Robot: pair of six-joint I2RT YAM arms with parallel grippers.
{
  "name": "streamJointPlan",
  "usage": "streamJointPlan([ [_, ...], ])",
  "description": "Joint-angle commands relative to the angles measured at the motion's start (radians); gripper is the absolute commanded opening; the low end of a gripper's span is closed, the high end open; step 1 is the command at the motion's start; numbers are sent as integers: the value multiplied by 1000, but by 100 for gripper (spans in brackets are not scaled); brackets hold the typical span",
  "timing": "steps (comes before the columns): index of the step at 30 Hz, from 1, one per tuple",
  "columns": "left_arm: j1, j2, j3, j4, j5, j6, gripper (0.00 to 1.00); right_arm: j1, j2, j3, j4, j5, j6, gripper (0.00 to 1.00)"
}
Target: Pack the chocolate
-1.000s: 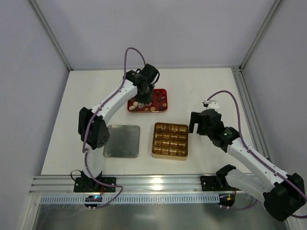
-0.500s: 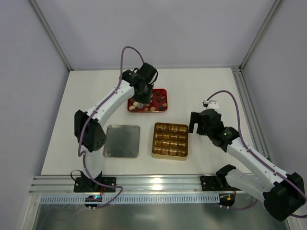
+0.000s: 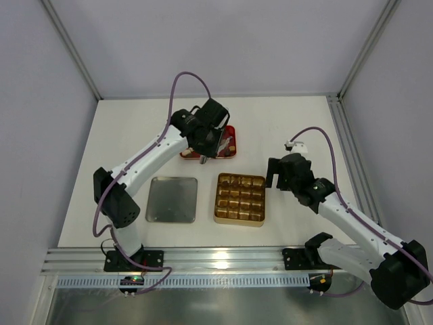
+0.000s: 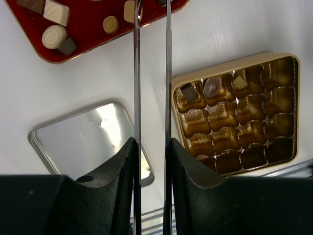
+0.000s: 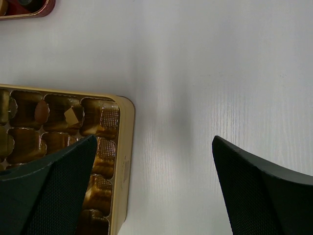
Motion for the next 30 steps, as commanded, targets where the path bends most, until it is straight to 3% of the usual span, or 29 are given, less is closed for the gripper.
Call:
streamJointPlan([
  [1, -41, -83, -23, 31, 6, -28, 25, -2, 11, 43, 37, 24, 7, 99],
  [12, -151, -152, -79, 39, -1, -82, 25, -22, 34, 65, 45, 27, 5, 100],
  [30, -388, -144, -142, 82, -23, -191, 25, -175, -3, 62, 31, -61, -3, 100],
])
